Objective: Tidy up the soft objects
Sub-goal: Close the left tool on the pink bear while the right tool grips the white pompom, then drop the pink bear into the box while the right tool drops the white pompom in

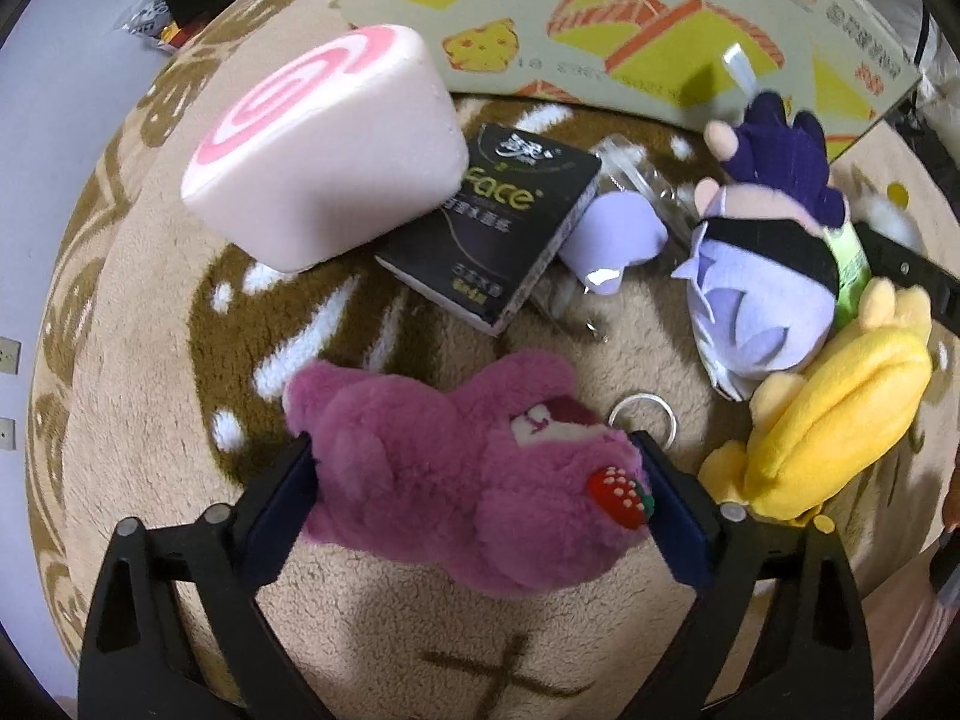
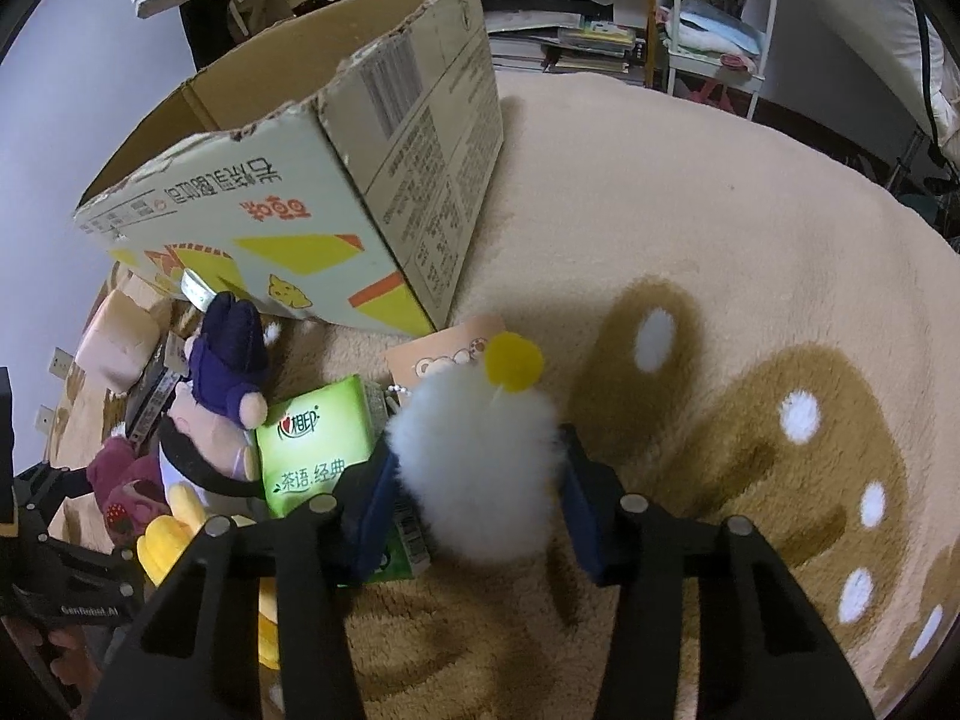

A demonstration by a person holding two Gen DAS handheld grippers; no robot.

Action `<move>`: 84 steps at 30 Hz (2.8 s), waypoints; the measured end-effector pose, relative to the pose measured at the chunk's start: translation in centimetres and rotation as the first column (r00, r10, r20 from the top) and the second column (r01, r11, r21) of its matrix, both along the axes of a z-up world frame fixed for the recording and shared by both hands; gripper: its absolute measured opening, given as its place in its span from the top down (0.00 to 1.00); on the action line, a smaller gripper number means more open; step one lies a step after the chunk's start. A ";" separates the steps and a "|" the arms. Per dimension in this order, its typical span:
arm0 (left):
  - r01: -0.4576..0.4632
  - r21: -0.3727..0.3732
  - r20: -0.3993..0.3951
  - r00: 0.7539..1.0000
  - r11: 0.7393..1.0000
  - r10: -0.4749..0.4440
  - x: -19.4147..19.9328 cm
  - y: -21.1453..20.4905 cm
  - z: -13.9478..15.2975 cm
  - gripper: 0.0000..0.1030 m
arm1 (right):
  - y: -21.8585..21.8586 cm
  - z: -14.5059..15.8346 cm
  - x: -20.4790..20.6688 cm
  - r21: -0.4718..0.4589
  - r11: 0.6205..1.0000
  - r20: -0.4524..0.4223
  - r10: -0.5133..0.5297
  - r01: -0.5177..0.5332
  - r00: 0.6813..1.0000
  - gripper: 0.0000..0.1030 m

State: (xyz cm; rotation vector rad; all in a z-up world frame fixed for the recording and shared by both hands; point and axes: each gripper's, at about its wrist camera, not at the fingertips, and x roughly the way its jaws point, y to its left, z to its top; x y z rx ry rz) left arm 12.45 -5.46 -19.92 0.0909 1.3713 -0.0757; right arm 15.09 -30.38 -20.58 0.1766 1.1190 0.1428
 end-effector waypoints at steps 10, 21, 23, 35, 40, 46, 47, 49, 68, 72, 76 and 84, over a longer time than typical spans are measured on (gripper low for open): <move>-0.052 0.001 0.106 0.993 0.999 0.051 -0.8 2.0 2.6 0.13 | -0.6 2.0 -0.9 0.027 1.000 0.059 -0.008 0.006 0.998 0.52; -0.073 -0.042 0.403 0.911 0.996 0.084 -2.5 2.6 8.7 0.13 | 1.0 5.9 -3.3 -0.011 1.000 0.205 0.030 -0.028 0.978 0.52; -0.066 -0.038 0.458 0.886 0.997 0.076 -2.7 2.3 9.6 0.13 | 1.0 6.6 -3.4 -0.011 0.999 0.231 0.033 -0.031 0.972 0.52; 0.038 -0.032 0.681 0.732 0.999 -0.006 -3.1 0.5 16.9 0.13 | 0.8 13.2 -4.5 0.067 0.997 0.463 -0.002 -0.033 0.886 0.52; 0.065 -0.029 0.721 0.692 0.997 -0.024 -2.1 0.4 19.5 0.13 | 1.7 15.9 -4.2 0.047 0.998 0.519 0.019 -0.051 0.855 0.52; 0.084 0.029 0.760 0.645 0.996 -0.077 0.3 -0.4 21.3 0.12 | 3.4 18.0 -2.4 0.003 0.998 0.568 0.048 -0.060 0.821 0.51; 0.091 0.029 0.761 0.644 0.995 -0.081 0.7 -0.4 21.4 0.12 | 3.6 18.3 -1.9 0.003 0.998 0.574 0.051 -0.064 0.817 0.51; 0.103 0.026 0.766 0.637 0.994 -0.086 1.5 -0.5 21.6 0.12 | 4.0 18.6 -1.1 0.003 0.998 0.584 0.051 -0.065 0.810 0.51; 0.151 -0.071 0.682 0.728 0.986 -0.062 9.4 -0.7 14.9 0.12 | 4.8 13.5 4.8 -0.029 0.999 0.512 0.052 -0.044 0.857 0.50; 0.178 -0.069 0.663 0.744 0.982 -0.088 10.0 -1.4 14.1 0.11 | 3.7 11.7 5.5 0.022 1.000 0.480 0.008 -0.021 0.877 0.50; 0.191 -0.051 0.657 0.746 0.980 -0.111 10.0 -2.0 13.6 0.10 | 3.0 10.7 5.9 0.056 0.998 0.454 0.000 -0.028 0.891 0.46; 0.184 -0.048 0.654 0.748 0.982 -0.108 9.7 -1.9 13.7 0.03 | 2.5 10.6 5.4 0.079 0.997 0.465 -0.017 -0.022 0.885 0.23</move>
